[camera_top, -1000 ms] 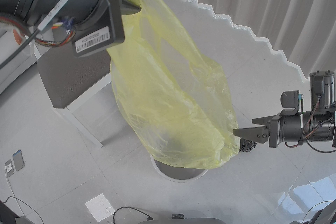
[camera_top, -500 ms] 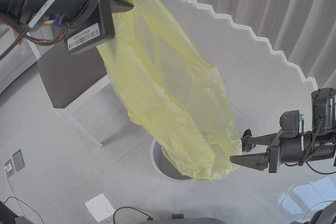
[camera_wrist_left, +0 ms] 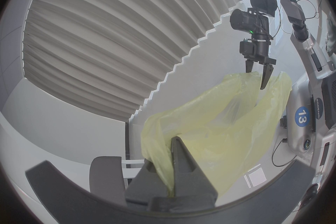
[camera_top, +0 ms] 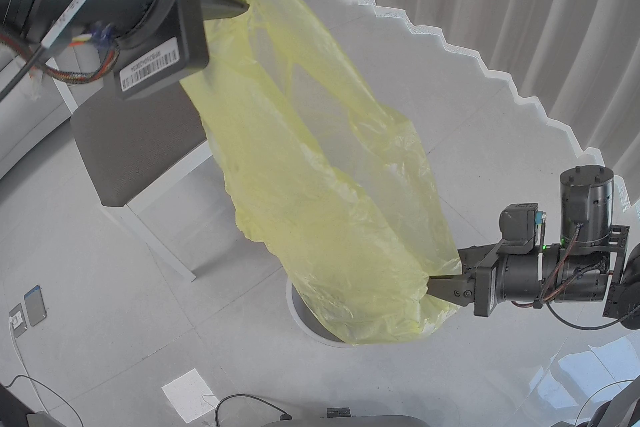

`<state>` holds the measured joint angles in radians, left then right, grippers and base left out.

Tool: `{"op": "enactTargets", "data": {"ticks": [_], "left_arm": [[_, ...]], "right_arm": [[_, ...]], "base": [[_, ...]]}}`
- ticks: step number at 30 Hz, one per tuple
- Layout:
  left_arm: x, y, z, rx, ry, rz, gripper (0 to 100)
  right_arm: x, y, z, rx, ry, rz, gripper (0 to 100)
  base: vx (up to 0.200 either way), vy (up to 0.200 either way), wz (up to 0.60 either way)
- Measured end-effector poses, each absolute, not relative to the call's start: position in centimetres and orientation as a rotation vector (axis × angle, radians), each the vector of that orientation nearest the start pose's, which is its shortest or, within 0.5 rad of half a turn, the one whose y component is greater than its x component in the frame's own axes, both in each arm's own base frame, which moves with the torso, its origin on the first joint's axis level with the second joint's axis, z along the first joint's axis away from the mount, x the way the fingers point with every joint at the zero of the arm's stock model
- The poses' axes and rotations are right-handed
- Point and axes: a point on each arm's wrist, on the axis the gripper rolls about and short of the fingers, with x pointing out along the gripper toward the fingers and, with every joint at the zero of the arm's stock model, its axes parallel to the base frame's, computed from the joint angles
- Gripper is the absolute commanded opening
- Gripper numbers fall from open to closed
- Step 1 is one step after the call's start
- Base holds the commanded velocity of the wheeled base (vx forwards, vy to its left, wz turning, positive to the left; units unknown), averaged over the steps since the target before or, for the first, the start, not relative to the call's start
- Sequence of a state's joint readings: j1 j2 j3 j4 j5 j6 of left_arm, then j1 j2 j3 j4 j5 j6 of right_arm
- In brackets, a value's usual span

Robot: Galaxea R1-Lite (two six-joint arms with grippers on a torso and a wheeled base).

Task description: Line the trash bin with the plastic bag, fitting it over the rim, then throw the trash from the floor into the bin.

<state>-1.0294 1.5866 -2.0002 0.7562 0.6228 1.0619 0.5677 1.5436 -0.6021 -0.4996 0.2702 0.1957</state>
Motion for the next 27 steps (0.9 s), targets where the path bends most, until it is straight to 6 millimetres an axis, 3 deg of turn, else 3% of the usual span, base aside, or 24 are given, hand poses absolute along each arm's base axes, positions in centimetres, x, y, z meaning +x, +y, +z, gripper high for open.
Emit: {"op": "enactTargets", "data": {"ticks": [7,11,16,23,27], "left_arm": [[12.9,-18.8,40.7,1.274,-0.003,-0.492,0],[13.6,-18.3,40.7,1.179,0.043,-0.460,0],[15.8,-17.3,40.1,0.952,0.153,-0.412,0],[19.3,-15.5,38.8,0.552,0.329,-0.476,0],[20.5,-14.6,39.1,0.373,0.324,-0.497,0]], "right_arm": [[20.5,14.2,15.0,0.101,0.569,0.768,0],[20.7,14.0,15.0,0.104,0.569,0.757,0],[21.1,13.4,15.2,0.113,0.556,0.727,0],[21.7,12.4,15.6,0.139,0.536,0.646,0],[22.3,11.6,15.9,0.160,0.525,0.596,0]], "base": [[0.000,0.000,0.00],[0.000,0.000,0.00],[0.000,0.000,0.00],[0.000,0.000,0.00],[0.000,0.000,0.00]]}}
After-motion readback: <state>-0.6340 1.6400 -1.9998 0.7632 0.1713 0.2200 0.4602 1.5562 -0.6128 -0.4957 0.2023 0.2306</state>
